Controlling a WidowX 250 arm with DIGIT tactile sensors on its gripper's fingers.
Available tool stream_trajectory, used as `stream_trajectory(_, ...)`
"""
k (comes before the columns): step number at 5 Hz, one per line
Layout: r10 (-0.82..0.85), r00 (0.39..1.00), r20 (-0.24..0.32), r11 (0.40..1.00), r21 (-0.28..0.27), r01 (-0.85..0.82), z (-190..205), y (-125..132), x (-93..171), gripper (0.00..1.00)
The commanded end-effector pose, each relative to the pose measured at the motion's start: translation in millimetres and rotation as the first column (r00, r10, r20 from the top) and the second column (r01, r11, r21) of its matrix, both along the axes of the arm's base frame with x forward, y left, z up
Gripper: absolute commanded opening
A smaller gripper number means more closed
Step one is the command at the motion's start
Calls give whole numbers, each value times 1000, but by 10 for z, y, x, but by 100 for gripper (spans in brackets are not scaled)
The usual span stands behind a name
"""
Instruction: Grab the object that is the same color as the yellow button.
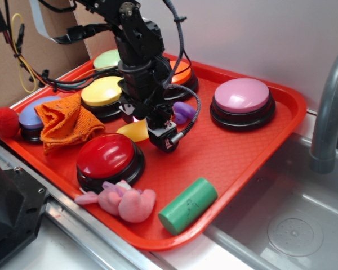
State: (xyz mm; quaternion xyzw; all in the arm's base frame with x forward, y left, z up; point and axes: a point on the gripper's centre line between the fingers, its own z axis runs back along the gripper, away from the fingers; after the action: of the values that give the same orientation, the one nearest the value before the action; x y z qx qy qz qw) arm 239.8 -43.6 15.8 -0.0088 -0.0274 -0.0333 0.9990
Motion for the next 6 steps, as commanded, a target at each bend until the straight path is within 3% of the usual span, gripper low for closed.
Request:
stream_trajectory(1,49,999,-8,998,-30,-49,244,112,119,0)
stream_trajectory(2,110,994,-13,994,-10,-110,583,224,137,0)
stream_trajectory(4,196,977,88,980,19,-198,1527,365,98,0)
stream_trajectory(5,177,976,129,984,-20,-176,1765,337,23,0)
stream_trajectory(6,190,972,141,982,-22,-189,1788,338,-30,0)
